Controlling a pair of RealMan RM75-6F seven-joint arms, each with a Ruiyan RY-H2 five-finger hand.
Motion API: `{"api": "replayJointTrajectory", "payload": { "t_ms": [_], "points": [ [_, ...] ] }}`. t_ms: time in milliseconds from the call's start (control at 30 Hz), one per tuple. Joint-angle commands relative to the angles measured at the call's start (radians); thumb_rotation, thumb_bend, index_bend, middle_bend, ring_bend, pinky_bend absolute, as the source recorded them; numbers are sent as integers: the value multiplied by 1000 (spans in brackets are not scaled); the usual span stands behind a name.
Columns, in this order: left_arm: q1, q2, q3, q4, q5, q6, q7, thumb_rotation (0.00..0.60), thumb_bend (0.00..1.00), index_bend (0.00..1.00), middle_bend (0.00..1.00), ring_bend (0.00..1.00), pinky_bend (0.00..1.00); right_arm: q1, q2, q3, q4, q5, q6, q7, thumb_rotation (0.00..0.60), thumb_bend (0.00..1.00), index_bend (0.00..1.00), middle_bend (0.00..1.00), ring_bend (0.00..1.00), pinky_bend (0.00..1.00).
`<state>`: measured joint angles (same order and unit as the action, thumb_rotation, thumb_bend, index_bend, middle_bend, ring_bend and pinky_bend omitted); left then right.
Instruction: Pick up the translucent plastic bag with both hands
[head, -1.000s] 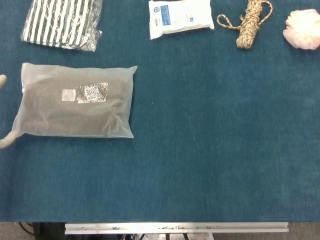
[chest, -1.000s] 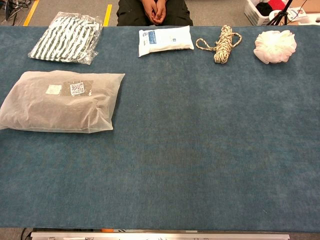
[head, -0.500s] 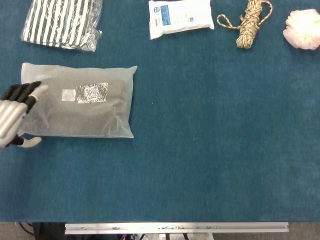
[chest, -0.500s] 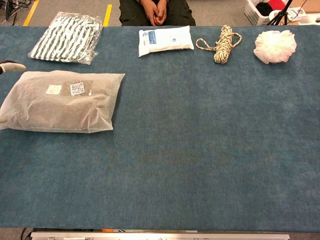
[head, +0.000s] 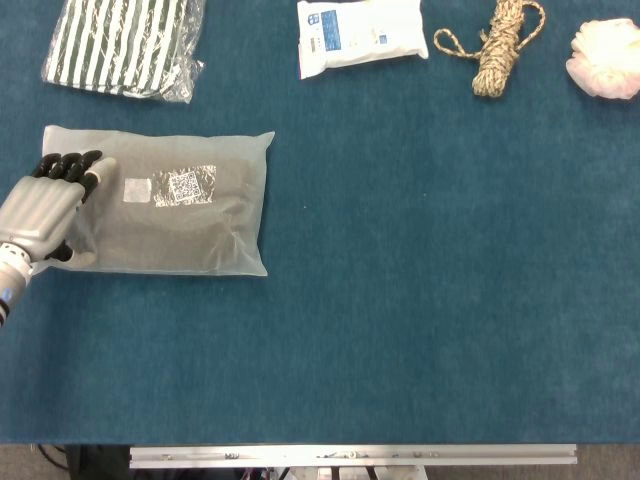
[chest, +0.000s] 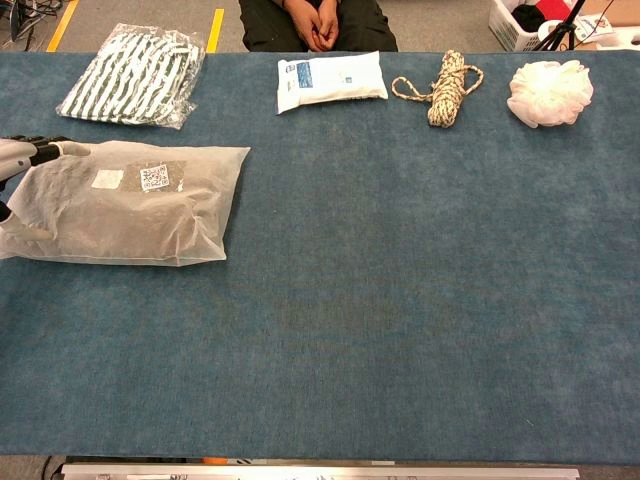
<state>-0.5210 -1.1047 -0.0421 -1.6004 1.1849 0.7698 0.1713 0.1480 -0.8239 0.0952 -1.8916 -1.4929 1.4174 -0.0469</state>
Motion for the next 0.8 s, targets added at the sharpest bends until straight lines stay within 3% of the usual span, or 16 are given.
{"api": "replayJointTrajectory", "payload": {
  "t_ms": [33, 300, 400, 567, 667, 800],
  "points": [
    [-27, -37, 6, 52, -59, -42, 31, 600, 153, 0, 0, 0, 0, -1, 0, -1, 2, 2, 0, 1, 600, 61, 11, 241, 136, 311],
    [-60, -102, 26, 160, -146, -136, 13, 600, 152, 0, 0, 0, 27, -12, 3, -5, 2, 4, 10, 6, 600, 62, 11, 241, 136, 311],
    [-51, -121, 30, 185, -124, -114, -3, 600, 154, 51, 19, 34, 194, -14, 5, -6, 2, 7, 11, 8, 600, 62, 11, 241, 136, 311],
    [-21, -163, 28, 231, -66, -59, -74, 600, 194, 398, 331, 341, 546, -13, 4, -6, 0, 6, 8, 9, 600, 62, 11, 241, 136, 311],
    [-1, -185, 19, 258, -20, -9, -129, 600, 250, 523, 483, 481, 717, -13, 5, -6, -3, 5, 7, 6, 600, 62, 11, 241, 136, 311],
    [18, -198, 9, 280, 53, 28, -260, 600, 294, 619, 624, 608, 856, -13, 5, -5, -10, 6, 9, 1, 600, 62, 11, 241, 136, 311]
  ]
}}
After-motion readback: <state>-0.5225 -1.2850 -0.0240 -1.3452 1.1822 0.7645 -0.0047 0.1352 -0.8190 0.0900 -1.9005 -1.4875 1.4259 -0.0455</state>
